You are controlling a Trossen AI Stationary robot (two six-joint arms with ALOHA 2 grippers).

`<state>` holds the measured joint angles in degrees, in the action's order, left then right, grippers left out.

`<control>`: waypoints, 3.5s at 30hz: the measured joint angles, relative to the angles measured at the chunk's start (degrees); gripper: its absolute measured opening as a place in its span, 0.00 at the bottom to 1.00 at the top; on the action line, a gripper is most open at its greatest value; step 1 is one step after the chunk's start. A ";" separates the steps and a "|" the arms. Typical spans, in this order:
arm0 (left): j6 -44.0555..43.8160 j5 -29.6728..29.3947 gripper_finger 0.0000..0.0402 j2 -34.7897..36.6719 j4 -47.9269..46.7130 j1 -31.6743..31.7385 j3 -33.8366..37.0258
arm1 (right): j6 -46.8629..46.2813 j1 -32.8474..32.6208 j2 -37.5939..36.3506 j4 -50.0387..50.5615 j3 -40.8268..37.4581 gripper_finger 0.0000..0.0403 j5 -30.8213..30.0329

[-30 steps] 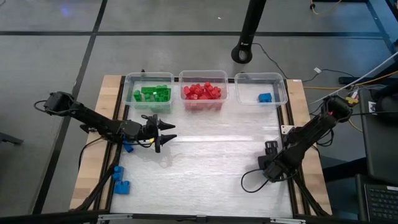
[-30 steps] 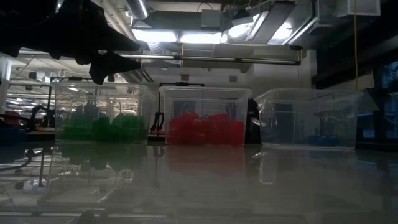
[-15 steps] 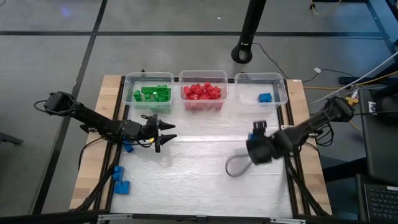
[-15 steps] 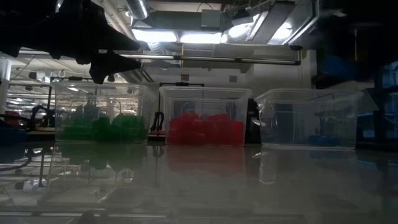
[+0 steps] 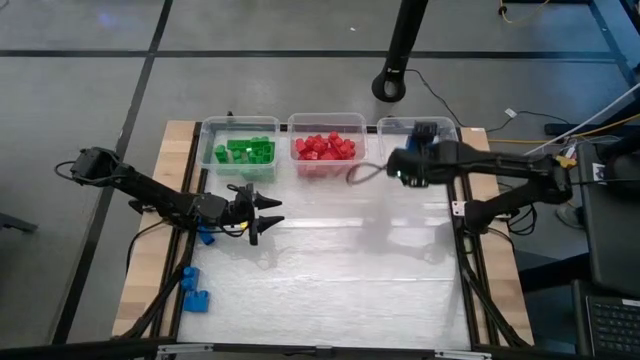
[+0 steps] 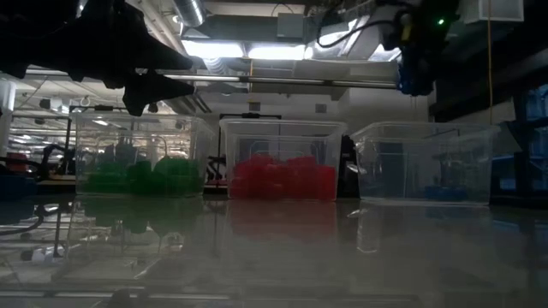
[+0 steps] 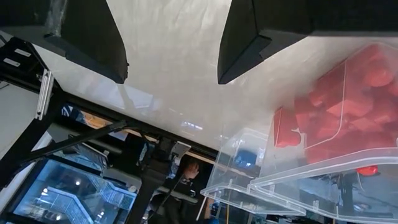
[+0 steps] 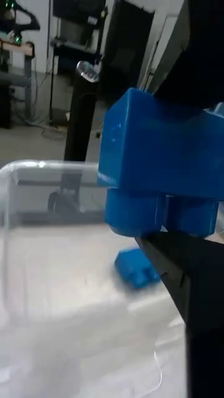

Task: Sort blocks
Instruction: Put the blue game piece into the right transparent bin

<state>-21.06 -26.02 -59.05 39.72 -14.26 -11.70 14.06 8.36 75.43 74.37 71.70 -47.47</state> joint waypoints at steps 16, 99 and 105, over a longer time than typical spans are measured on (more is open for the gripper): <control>0.46 0.00 0.59 0.00 0.15 0.00 0.02 | 17.37 12.46 0.31 -10.09 -0.24 0.88 12.82; -11.26 22.93 0.01 -35.41 -115.84 9.25 -31.99 | 6.39 -37.22 12.55 -106.45 -48.37 0.93 13.56; -8.47 22.86 0.01 -35.34 -113.66 8.22 -35.81 | 6.45 -37.22 12.55 -106.94 -48.35 0.93 13.56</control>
<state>-29.53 -3.16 -94.39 -73.94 -6.04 -47.51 20.51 -28.86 87.99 -32.57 23.35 -33.91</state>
